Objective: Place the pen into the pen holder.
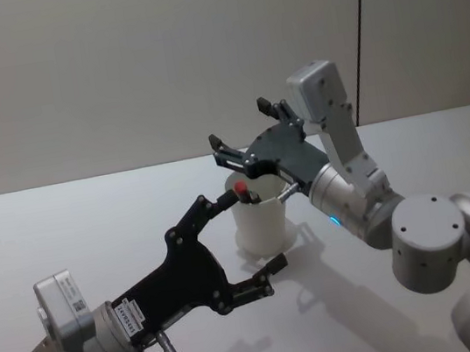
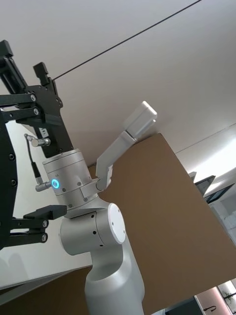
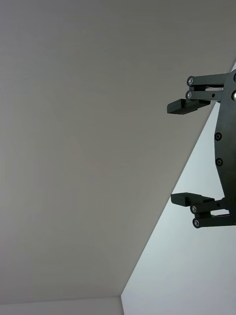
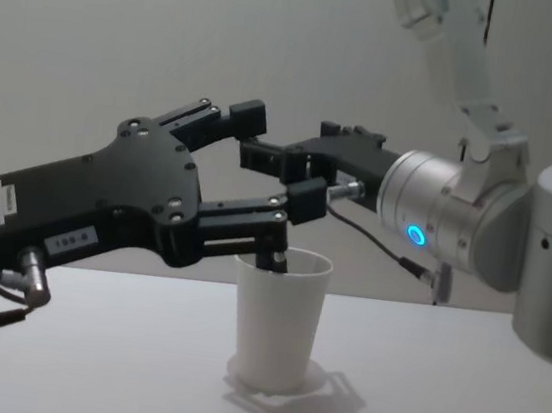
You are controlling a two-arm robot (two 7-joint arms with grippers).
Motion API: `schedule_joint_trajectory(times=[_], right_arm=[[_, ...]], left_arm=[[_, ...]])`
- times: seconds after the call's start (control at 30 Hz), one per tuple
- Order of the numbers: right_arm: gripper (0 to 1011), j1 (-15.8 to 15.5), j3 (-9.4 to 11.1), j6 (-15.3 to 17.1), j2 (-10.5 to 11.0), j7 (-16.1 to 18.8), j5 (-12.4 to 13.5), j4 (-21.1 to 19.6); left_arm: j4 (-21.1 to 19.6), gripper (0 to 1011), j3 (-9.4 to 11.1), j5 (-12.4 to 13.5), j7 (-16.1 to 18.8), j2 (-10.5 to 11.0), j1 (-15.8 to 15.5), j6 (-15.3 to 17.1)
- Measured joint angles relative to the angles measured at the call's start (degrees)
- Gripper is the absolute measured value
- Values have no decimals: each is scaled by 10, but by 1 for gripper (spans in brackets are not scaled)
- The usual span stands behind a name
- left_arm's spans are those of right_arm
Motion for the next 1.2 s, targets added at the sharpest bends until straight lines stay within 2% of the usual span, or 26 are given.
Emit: schedule_joint_trajectory(times=[0.2,0.73,1.2], right_arm=[[1001,-14,1,-7,8,-16,-7,-27],[1001,-91,6,-12,56,-104,-48,-153],[1001,-158,17,6,98,-170,-55,-234]], left_arm=[[0,1002,0,0,0,0,0,0],[0,1002,0,0,0,0,0,0],[0,1002,0,0,0,0,0,0]])
